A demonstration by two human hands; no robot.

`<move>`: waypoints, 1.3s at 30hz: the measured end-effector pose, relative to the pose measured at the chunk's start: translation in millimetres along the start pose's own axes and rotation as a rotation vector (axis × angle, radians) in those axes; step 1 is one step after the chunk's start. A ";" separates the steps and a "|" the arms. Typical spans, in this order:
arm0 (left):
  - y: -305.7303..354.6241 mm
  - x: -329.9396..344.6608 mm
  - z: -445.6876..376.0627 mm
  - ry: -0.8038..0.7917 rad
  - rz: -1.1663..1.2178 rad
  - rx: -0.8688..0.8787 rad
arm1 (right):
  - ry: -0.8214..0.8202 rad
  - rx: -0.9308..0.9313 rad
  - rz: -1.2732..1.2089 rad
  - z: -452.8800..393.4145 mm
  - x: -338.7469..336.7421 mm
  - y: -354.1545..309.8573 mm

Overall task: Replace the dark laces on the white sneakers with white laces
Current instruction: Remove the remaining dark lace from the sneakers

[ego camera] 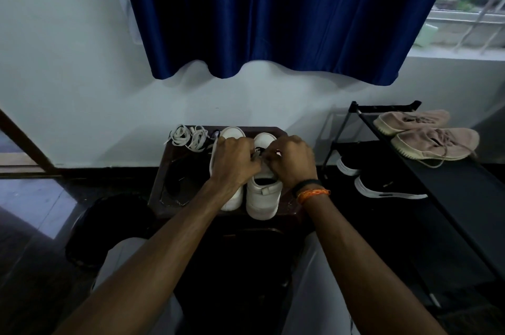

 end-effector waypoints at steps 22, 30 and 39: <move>2.0 1.0 2.9 0.044 0.007 -0.030 | -0.092 -0.053 0.242 -2.0 11.1 -12.3; 1.0 3.9 6.1 0.033 0.019 -0.095 | 0.255 0.430 -0.219 4.2 -16.0 21.3; 2.6 5.8 7.2 0.041 0.014 -0.075 | -0.056 0.511 -0.231 10.3 -19.8 49.0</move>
Point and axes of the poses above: each hand's wrist, its own z-axis away from the middle knuckle, its own x-axis out of the palm, y = z × x, the point moved 3 cm from there along -z, towards the middle knuckle, and after that the axes turned 5 degrees about -x, right-handed, at the moved point
